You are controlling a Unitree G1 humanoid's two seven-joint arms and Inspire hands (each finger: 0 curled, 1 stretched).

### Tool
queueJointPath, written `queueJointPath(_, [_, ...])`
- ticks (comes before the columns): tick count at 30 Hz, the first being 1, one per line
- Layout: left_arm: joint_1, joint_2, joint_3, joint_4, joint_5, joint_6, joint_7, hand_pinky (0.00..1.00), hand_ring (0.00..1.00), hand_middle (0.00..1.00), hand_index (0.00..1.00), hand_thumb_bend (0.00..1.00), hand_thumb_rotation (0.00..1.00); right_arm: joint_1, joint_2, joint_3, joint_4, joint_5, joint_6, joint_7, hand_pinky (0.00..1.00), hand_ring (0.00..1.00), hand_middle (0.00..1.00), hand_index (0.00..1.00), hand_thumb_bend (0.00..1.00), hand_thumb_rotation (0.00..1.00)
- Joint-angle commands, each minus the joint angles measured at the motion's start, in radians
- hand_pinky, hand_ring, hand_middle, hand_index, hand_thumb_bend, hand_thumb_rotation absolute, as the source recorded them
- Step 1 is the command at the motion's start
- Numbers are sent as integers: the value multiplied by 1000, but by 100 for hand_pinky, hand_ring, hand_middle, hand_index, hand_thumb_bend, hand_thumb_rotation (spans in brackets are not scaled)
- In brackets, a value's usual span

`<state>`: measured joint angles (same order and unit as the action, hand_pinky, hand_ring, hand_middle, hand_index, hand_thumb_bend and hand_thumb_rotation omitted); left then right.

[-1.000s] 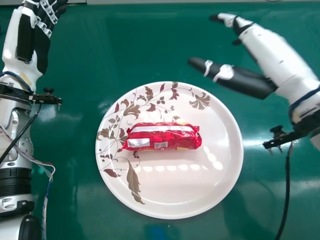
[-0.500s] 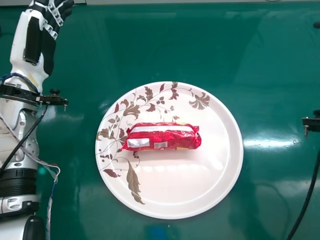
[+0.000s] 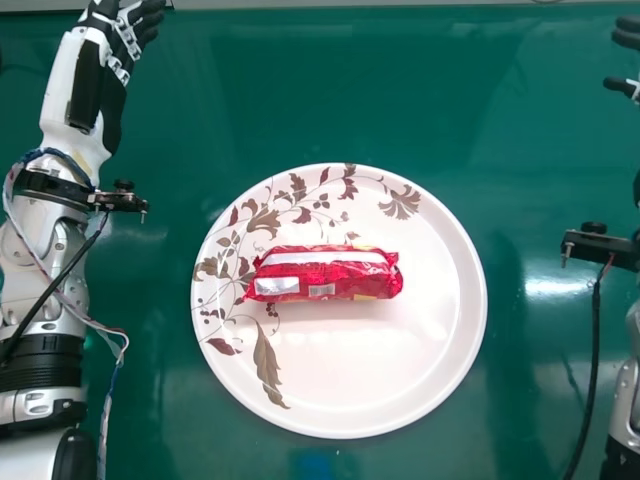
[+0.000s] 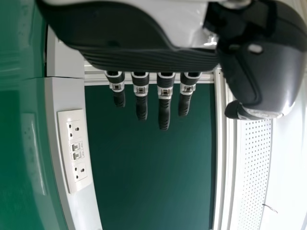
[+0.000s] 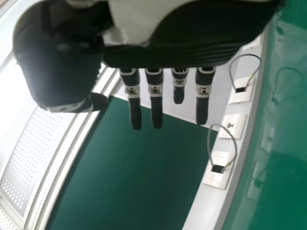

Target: Pick up biscuit and place it in the plate

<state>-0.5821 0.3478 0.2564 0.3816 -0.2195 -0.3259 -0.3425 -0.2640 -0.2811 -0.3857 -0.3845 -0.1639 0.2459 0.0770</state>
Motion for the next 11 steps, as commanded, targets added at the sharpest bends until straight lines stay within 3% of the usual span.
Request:
queueJointPath(1, [-24, -10, -7, 41, -10, -13, -10, 98, 88, 84, 95, 48, 56, -17, 15, 2, 41, 36, -26, -25, 74, 83, 83, 80, 33, 23])
queueJointPath(7, [-68, -17, -12, 133, 5, -39, -13, 93, 84, 80, 92, 52, 56, -37, 13, 31, 127, 80, -51, -44, 76, 83, 84, 81, 34, 26])
queueJointPath(11, [-83, -23, -12, 162, 4, -62, -15, 83, 81, 79, 90, 53, 56, -37, 10, 34, 145, 131, -63, -23, 77, 85, 85, 83, 28, 16])
